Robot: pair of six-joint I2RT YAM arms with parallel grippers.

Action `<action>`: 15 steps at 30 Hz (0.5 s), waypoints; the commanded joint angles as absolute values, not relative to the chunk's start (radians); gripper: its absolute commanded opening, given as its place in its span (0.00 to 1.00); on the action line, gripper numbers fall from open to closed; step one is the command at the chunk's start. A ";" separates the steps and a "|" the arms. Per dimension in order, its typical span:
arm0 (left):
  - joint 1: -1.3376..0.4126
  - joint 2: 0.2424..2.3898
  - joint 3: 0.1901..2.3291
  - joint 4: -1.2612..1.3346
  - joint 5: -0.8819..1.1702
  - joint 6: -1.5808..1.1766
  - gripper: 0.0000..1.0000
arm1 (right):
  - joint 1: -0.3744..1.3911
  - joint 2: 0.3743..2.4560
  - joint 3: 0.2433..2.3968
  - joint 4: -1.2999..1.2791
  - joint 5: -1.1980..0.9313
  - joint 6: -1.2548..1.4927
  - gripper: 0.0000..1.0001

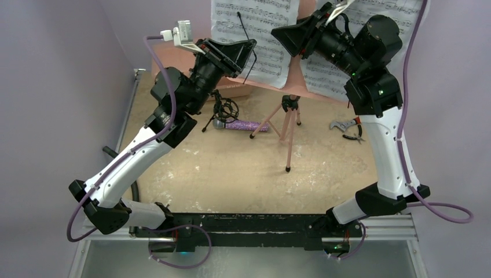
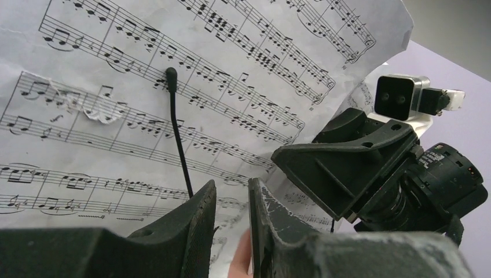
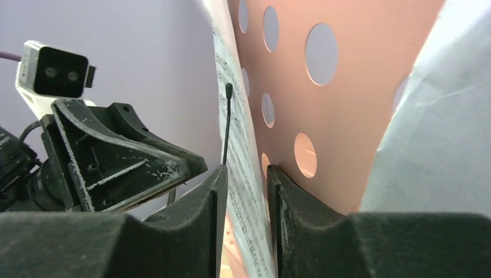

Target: Set up the instrument practice props

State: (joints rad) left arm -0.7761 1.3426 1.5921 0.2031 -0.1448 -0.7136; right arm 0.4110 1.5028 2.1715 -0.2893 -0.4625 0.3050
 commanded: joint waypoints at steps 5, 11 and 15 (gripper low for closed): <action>-0.775 1.299 1.576 0.241 -0.155 -0.698 0.31 | 0.413 1.428 2.184 -0.289 -0.333 0.280 0.34; -0.775 1.282 1.560 0.236 -0.158 -0.704 0.34 | 0.414 1.423 2.187 -0.261 -0.341 0.291 0.31; -0.775 1.269 1.550 0.234 -0.162 -0.707 0.36 | 0.413 1.433 2.201 -0.239 -0.372 0.305 0.33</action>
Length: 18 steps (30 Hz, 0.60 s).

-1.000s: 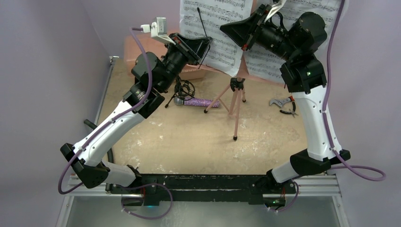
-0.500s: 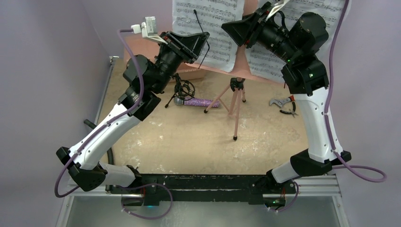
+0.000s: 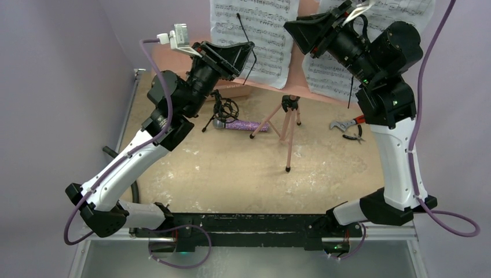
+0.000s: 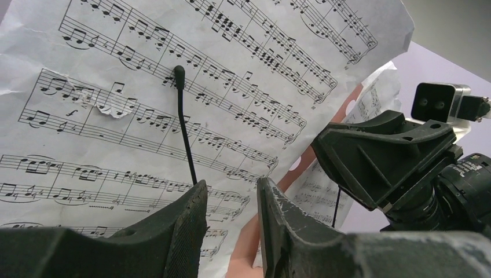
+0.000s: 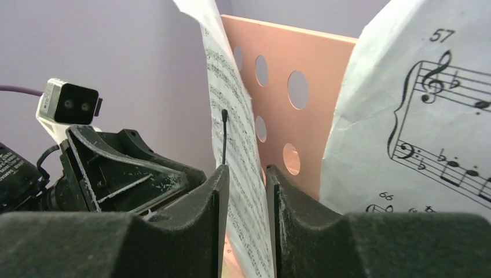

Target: Set up the instrument practice props

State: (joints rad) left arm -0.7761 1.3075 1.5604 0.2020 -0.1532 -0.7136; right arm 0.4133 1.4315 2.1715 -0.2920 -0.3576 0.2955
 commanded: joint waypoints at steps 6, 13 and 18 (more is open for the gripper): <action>-0.775 1.246 1.534 0.229 -0.178 -0.705 0.43 | 0.413 1.416 2.194 -0.214 -0.373 0.313 0.39; -0.775 1.218 1.509 0.221 -0.200 -0.709 0.58 | 0.414 1.368 2.151 -0.185 -0.314 0.327 0.42; -0.776 1.204 1.495 0.231 -0.209 -0.715 0.66 | 0.414 1.340 2.135 -0.153 -0.303 0.327 0.45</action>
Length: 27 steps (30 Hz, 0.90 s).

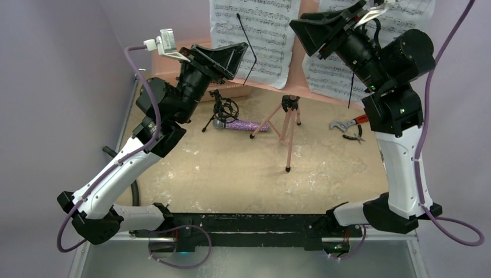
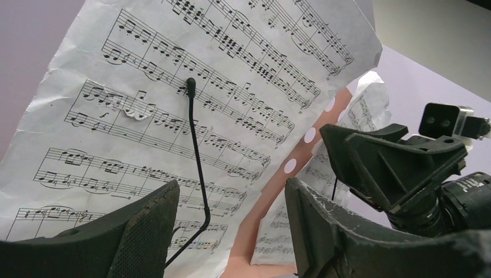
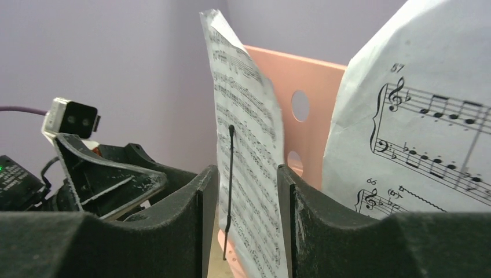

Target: Set up the instrument practice props

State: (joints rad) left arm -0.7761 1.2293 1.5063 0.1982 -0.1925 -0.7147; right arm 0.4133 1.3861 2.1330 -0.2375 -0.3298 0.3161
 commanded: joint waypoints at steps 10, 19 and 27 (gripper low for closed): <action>-0.775 1.177 1.479 0.209 -0.225 -0.703 0.79 | 0.413 1.265 2.024 -0.078 -0.351 0.329 0.54; -0.775 1.123 1.434 0.215 -0.257 -0.692 0.88 | 0.413 1.164 1.870 0.030 -0.417 0.304 0.60; -0.775 1.062 1.374 0.189 -0.257 -0.686 0.97 | 0.414 1.082 1.719 0.129 -0.530 0.281 0.61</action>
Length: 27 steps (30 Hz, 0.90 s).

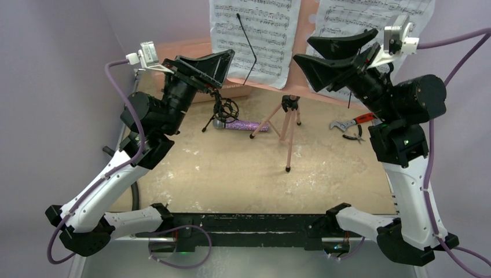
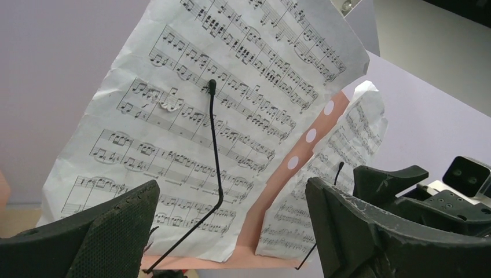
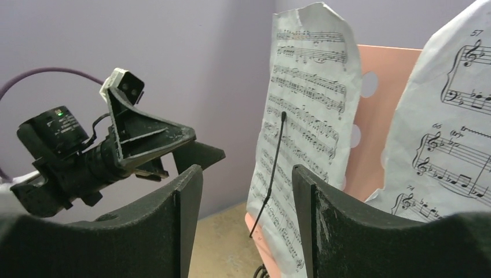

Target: Set up the instrument practice props

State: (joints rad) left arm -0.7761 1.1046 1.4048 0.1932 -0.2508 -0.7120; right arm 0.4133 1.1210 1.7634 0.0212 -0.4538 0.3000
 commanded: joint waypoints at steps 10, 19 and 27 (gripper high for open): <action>-0.776 0.882 1.252 0.004 -0.417 -0.662 1.00 | 0.413 1.025 1.625 0.067 -0.644 0.290 0.73; -0.775 0.734 1.118 -0.268 -0.522 -0.677 1.00 | 0.413 0.888 1.389 0.200 -0.763 0.349 0.87; -0.775 0.605 0.919 -0.424 -0.598 -0.811 1.00 | 0.414 0.814 1.307 -0.025 -0.831 0.275 0.87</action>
State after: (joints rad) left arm -0.7761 0.6521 0.9916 -0.3191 -0.5373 -0.7361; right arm 0.4133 0.8623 1.3533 0.0742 -0.7876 0.3168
